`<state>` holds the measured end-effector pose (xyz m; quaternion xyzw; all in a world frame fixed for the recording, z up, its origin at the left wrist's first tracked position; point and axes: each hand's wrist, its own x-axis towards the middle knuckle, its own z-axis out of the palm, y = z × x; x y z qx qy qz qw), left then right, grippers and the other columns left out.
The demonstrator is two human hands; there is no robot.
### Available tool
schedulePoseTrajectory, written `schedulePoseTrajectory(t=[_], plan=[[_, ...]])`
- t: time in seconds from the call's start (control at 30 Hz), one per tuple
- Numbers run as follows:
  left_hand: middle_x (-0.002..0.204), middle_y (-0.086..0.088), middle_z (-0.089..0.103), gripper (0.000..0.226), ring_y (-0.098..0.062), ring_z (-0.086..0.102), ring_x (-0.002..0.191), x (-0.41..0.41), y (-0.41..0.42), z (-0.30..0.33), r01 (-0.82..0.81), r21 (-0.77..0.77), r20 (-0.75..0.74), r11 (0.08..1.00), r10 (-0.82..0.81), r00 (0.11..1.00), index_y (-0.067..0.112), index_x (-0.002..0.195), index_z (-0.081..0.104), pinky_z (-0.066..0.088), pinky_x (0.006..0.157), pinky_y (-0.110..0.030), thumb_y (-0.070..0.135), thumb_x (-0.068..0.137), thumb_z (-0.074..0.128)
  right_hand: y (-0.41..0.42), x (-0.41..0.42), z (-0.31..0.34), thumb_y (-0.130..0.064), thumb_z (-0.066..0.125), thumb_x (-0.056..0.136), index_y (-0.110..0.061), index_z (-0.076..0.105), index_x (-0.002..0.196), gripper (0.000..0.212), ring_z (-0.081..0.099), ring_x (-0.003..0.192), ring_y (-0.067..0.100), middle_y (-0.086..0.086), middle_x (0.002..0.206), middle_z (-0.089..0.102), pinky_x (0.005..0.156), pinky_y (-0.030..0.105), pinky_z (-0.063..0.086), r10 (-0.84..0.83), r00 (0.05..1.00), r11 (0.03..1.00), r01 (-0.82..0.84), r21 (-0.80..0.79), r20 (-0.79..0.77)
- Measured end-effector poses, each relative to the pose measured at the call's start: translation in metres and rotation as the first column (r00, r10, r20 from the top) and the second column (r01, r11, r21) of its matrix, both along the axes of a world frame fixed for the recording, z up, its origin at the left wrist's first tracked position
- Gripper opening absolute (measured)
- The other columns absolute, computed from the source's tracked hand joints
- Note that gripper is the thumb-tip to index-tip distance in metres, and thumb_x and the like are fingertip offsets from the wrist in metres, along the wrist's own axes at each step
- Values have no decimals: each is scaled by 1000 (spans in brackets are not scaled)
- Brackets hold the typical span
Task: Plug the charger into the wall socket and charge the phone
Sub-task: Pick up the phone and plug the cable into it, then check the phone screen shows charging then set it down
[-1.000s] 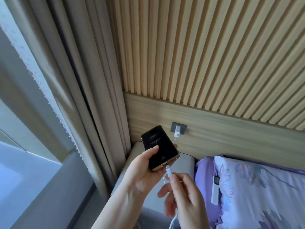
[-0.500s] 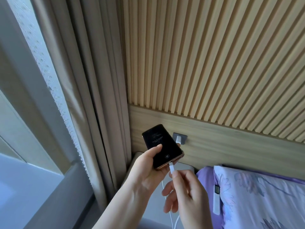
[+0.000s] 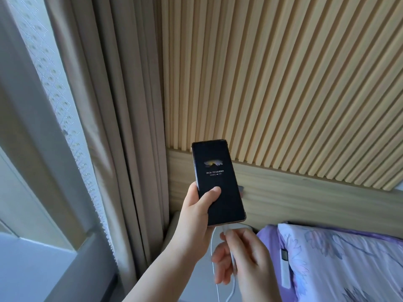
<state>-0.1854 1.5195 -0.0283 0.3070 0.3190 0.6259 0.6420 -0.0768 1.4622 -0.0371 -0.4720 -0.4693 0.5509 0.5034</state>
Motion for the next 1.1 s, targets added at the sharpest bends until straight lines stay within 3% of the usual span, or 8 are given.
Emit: schedulePoseTrajectory(t=[0.1,0.23,0.33,0.43,0.53,0.67,0.83,1.1], plan=[[109,-22,71,29,-35,69,100,-2,0,7,57,72,13,996,-58,998,14,120,52,60,73,-45,11,91,53,1,-2,2,-1,43,95,6,54,78,21,53,30,28,17,48,63,32,21,35,-10,1000,999,11,38,-28],[103,-23,71,28,-38,70,93,-2,4,13,22,87,13,996,-24,1000,14,116,55,60,66,-45,10,88,54,4,-3,4,-1,44,95,4,56,81,19,64,44,29,19,58,70,39,26,45,24,999,996,-21,86,-38],[101,-20,70,25,-39,68,96,-4,11,17,-53,84,-64,995,59,996,12,105,61,55,80,-52,19,81,61,9,-1,1,-5,55,92,-2,61,80,14,70,54,28,16,66,74,45,26,52,-34,999,993,38,113,-29],[100,-15,71,36,-34,65,99,-6,15,20,-81,110,-145,991,97,985,9,97,65,46,94,-46,40,80,60,17,8,-1,-2,51,92,-9,66,84,19,73,61,21,9,73,75,48,24,54,-179,983,966,183,184,-37],[110,-14,73,45,-31,67,106,-3,14,22,-33,93,-172,995,49,984,14,106,71,48,99,-44,49,89,47,28,13,7,-24,52,89,-22,71,96,20,72,76,12,1,89,76,63,30,58,-254,967,934,250,254,-17],[94,-7,76,44,-26,70,87,6,14,24,6,110,-120,994,8,993,15,95,74,53,83,-38,45,93,41,37,13,24,-46,55,76,-29,68,111,41,68,103,21,1,110,74,87,46,53,-193,972,945,221,240,-138],[94,-12,74,38,-24,71,85,14,20,41,64,169,13,984,-67,998,9,99,72,57,66,-31,36,92,45,45,17,39,-32,60,78,-23,66,118,41,61,118,29,7,121,70,103,52,42,-147,938,946,225,233,-313],[107,-13,71,41,-26,65,101,27,29,73,185,277,11,943,-196,981,8,112,68,54,89,-36,35,93,44,53,28,64,-26,58,82,-13,64,121,42,62,117,27,9,122,69,98,42,50,-125,909,889,280,361,-399]])
